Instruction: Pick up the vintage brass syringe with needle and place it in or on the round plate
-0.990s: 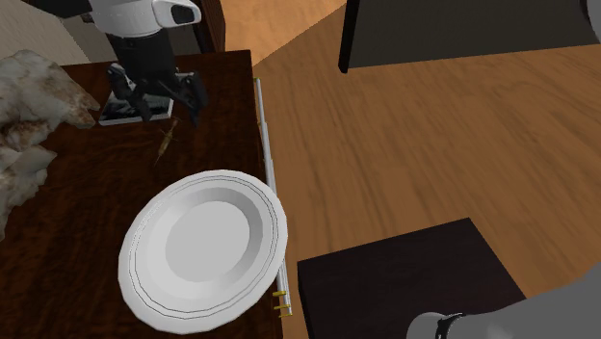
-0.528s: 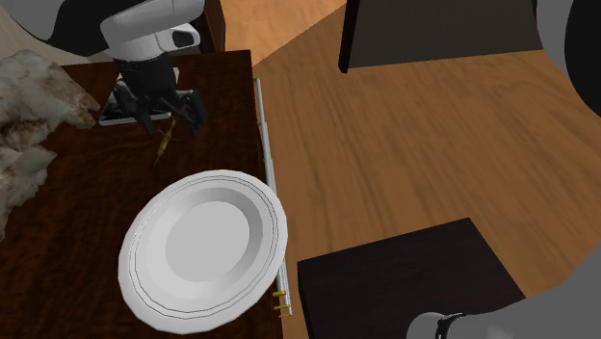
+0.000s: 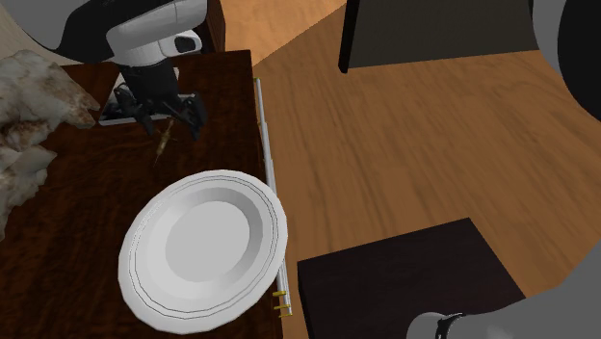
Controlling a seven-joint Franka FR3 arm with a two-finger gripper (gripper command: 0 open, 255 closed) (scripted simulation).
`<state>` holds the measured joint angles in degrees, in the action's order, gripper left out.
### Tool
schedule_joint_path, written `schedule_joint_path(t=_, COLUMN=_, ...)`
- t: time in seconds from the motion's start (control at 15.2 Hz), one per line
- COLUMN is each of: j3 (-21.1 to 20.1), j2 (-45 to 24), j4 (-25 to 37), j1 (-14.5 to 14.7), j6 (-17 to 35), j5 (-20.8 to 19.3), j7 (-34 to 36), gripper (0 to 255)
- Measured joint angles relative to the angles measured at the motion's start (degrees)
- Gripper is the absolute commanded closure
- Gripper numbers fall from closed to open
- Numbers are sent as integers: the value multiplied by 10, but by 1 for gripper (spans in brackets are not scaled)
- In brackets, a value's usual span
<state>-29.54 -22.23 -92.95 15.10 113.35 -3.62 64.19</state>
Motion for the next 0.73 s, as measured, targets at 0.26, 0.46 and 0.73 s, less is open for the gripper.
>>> schedule_joint_path(t=0.26, j3=0, j2=1, j4=0, j1=0, j6=0, j5=0, j7=0, gripper=255)
schedule_joint_path(t=0.46, j3=0, j2=1, j4=0, j1=0, j6=0, j5=0, j7=0, gripper=255)
schedule_joint_path(t=0.73, j3=0, j2=1, j4=0, j1=0, j6=0, j5=0, j7=0, gripper=255)
